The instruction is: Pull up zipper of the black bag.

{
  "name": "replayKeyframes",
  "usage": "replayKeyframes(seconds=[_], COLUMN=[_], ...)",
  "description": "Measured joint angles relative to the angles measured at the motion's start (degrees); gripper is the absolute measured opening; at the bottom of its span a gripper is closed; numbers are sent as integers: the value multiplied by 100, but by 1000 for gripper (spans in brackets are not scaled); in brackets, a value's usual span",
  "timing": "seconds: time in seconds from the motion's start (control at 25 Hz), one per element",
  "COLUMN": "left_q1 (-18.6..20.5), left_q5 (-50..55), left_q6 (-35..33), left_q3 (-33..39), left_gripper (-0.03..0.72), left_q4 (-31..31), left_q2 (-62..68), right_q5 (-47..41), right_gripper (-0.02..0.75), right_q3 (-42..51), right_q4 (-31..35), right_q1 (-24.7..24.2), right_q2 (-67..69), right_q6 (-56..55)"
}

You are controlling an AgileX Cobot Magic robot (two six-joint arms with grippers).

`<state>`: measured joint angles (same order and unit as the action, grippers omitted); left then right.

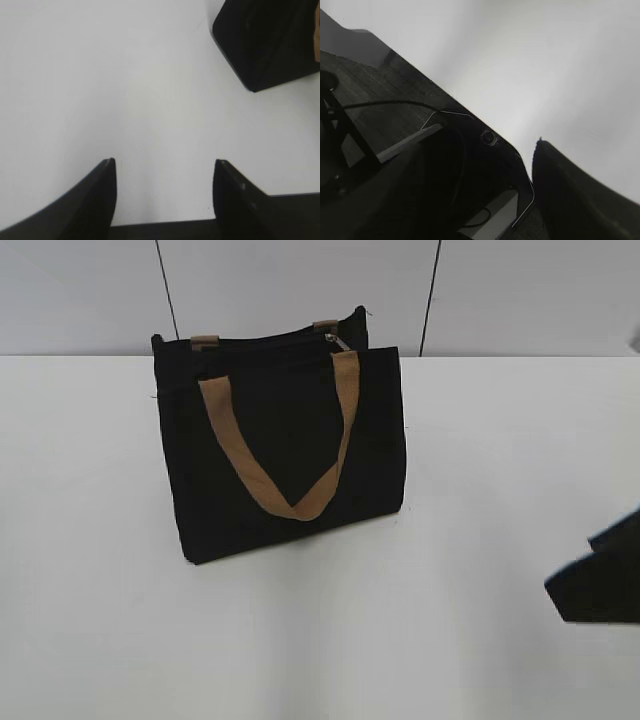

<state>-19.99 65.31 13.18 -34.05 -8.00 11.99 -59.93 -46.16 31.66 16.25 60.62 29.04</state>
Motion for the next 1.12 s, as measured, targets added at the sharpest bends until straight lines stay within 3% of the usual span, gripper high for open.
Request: replayKeyframes(seconds=[0.16, 0.36, 0.6, 0.88, 1.12], left_q1=[0, 0, -6, -6, -6], left_q5=[225, 450, 242, -386, -411], left_q6=[-20, -635, -985, -1083, -1083], left_q3=[0, 0, 82, 319, 337], left_gripper=[459, 459, 456, 454, 454], left_q4=[-12, 255, 800, 800, 800], left_q2=[-479, -819, -1115, -1137, -1137], right_q5=[-15, -157, -240, -311, -294], right_gripper=[510, 512, 474, 468, 468], right_q3=[855, 1698, 1896, 1896, 1929], right_q4=[-51, -168, -1197, -2552, -2833], right_q1=[0, 0, 0, 0, 0], right_q2=[-1294, -3082, -4805, -5285, -5285], right_q6=[-115, -458, -1770, -2334, -1914])
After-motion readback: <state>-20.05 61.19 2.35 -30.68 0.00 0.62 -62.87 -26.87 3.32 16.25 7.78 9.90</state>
